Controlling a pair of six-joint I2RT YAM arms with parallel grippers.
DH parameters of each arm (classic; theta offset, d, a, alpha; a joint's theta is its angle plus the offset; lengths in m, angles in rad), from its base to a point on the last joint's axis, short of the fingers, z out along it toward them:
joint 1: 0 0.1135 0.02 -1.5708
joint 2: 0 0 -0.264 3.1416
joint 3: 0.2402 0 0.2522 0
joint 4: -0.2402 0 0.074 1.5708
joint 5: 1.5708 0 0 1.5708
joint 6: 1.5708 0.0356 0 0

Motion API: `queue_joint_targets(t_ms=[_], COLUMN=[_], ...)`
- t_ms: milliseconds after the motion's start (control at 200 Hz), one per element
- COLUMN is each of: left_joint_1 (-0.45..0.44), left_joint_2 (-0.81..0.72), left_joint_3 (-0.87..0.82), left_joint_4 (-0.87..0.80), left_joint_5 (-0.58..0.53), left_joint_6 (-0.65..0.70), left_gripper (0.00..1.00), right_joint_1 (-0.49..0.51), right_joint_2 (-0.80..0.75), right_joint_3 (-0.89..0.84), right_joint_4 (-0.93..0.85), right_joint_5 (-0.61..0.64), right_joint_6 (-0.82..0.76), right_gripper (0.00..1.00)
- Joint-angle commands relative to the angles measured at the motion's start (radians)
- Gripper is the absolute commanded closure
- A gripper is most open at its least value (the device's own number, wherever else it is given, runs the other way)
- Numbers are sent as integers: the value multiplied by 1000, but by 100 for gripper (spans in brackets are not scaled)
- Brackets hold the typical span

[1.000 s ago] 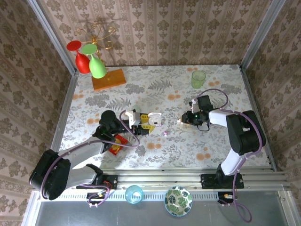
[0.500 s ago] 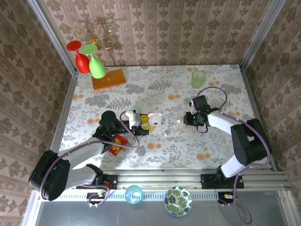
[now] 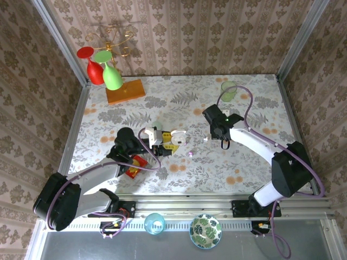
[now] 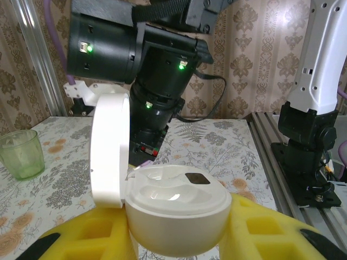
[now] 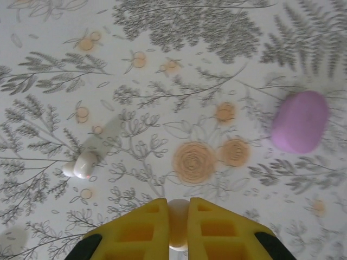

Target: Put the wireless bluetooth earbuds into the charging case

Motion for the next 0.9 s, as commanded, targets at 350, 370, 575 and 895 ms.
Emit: queue_joint_targets(t_ms=[350, 370, 575, 895], left_joint_1=[0, 0, 11, 49], left_joint_2=[-30, -30, -18, 43], left_joint_3=[-15, -16, -16, -23], left_joint_4=[5, 6, 4, 117], left_joint_5=[10, 7, -2, 25], left_joint_6=[24, 24, 9, -78], left_gripper=[79, 79, 79, 79], right_joint_1=[116, 118, 134, 137], right_joint_2=[176, 182, 170, -194], right_joint_3=[208, 215, 234, 50], right_joint_4=[-322, -325, -322, 49], right_joint_5=[203, 206, 198, -107], right_joint_6=[105, 105, 65, -188], right_gripper=[89, 89, 89, 89])
